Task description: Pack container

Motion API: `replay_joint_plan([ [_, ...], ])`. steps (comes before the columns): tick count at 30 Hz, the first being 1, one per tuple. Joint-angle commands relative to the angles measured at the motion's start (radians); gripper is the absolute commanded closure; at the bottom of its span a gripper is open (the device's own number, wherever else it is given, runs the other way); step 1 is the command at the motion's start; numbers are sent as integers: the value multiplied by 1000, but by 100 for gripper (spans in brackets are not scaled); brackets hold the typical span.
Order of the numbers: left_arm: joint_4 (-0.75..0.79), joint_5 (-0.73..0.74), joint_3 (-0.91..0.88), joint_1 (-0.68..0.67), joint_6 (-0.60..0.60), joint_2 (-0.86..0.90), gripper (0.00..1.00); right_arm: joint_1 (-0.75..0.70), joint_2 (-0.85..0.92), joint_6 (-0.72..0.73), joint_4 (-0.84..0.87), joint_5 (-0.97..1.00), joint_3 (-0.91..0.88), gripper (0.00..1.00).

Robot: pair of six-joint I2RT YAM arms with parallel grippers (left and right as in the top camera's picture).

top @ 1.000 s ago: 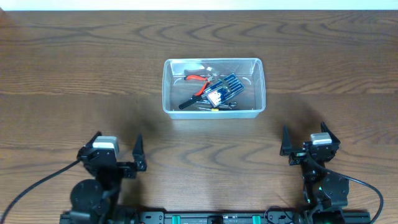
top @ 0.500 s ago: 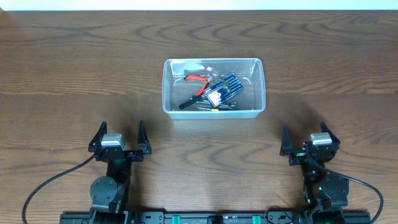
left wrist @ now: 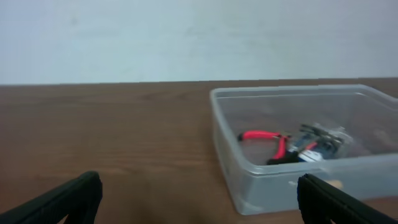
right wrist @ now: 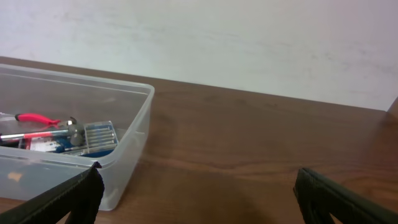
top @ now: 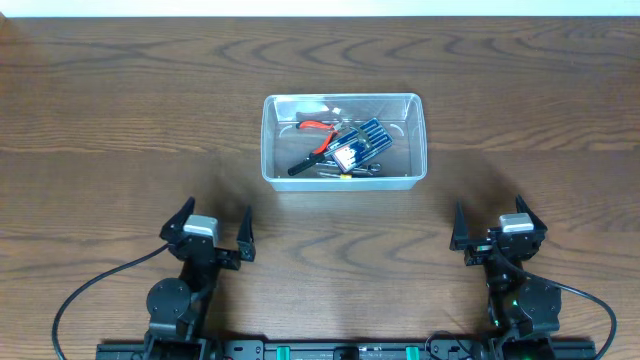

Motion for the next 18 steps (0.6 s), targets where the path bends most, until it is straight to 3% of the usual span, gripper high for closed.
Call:
replay_joint_plan([
  [1,-29,111,-18,5,69,-8,2,2,-7,11,-5,-6,-2,1],
  [18,-26,130,-18,5,65,-4,2,2,-7,11,-5,-6,-2,1],
])
